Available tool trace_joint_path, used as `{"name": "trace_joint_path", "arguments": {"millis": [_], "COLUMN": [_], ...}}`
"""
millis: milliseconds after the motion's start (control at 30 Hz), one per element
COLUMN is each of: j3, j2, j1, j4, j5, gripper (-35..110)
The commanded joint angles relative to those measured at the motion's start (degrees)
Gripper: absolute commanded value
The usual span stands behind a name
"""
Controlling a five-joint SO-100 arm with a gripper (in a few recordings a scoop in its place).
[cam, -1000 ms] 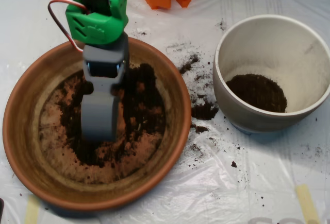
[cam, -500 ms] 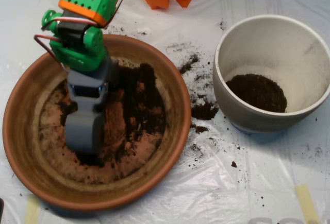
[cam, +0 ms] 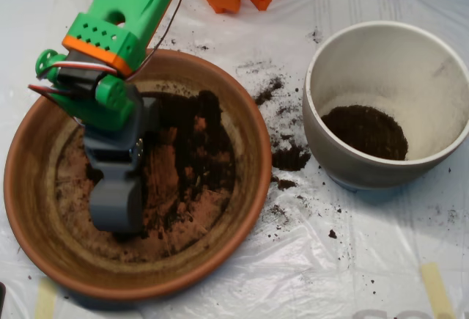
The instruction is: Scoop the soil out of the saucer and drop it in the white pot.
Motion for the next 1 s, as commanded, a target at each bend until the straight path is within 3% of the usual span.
{"name": "trace_joint_path", "arguments": {"millis": [0, 467, 967], "j3": [-5.3, -0.2, 39.5], "j2": [1.1, 4.0, 27.6], "j1": [0.0, 4.0, 1.1], "j4": [2.0, -2.3, -27.1], "j5": [-1.7, -5.9, -9.4], "gripper": [46, 36, 30]}}
